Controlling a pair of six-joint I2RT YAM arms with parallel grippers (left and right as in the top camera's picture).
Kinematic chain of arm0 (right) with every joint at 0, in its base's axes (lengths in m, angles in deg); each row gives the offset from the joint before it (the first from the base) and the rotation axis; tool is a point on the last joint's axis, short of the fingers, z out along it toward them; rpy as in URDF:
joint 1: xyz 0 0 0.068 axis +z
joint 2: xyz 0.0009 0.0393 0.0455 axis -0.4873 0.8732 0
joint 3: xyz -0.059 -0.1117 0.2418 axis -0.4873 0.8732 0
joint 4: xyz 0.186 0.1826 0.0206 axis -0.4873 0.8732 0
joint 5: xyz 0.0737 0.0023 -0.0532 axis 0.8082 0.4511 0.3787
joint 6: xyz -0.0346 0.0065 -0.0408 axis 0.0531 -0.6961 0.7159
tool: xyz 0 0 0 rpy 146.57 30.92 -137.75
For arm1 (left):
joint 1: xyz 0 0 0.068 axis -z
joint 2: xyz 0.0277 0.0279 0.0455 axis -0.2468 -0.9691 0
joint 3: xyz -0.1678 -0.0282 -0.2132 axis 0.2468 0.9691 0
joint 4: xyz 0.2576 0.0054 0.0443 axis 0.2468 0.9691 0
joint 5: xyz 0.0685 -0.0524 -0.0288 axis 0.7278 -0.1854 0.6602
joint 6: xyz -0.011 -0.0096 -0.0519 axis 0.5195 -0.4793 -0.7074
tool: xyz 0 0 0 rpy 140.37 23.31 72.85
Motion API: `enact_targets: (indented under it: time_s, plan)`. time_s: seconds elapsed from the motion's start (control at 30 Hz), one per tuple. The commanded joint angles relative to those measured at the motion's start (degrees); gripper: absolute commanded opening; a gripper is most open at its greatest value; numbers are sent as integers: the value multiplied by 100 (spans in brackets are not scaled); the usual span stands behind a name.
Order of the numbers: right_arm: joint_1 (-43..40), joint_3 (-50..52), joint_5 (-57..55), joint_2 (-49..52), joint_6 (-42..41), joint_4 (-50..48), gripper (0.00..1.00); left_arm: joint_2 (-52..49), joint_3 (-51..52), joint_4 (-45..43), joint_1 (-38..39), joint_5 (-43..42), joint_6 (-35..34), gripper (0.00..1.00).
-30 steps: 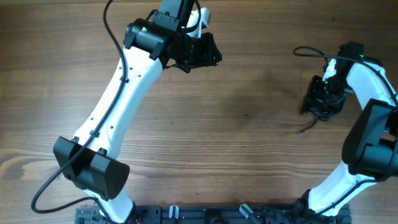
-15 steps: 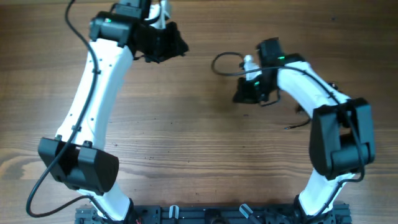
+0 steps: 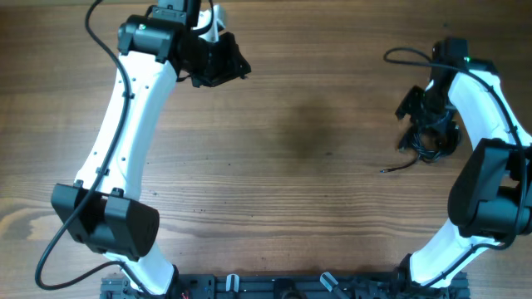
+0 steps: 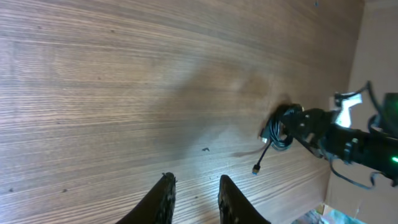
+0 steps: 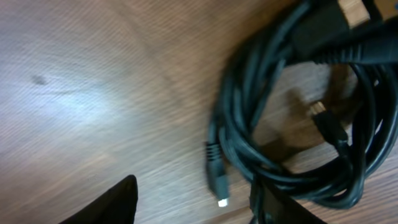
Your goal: Untangle cables
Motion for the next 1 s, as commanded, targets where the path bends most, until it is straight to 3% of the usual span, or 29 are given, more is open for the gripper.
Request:
enact_targets:
  time_s: [0.0,0.2,0.37,0.4,0.47,0.53,0.67,0.8,0.9,0.97]
  plan:
    - [-26,345,-162,0,289,-175,61,-13,-59,-2,140,35,31,27]
    - [-26,684,-702,11,271,-411,62,-13,-59,7,168,35,28,27]
    - [-26,1185,-315,11,490,-968,60,-13,-59,7,168,35,31,27]
    - [-26,1231,-22,11,686,-1040,57,-13,-59,4,168,37,31,27]
    - [-9,1237,975,11,1143,-1139,34,-13,-59,0,166,129,31,27]
    - [96,1237,2107,11,1609,-1211,22,-13,-59,2,166,343,31,23]
    - [789,1191,3357,-7,2546,-1161,13,-11,-59,39,-28,1091,87,21]
    - [1580,881,4577,-192,2879,-1086,5,-9,-59,221,-557,1060,339,4]
    - [1937,481,5410,-446,2896,-1080,4,13,-59,398,-898,118,1095,4]
    - [2024,260,6035,-824,2944,-1106,4,22,-59,520,-1014,-1187,1945,4]
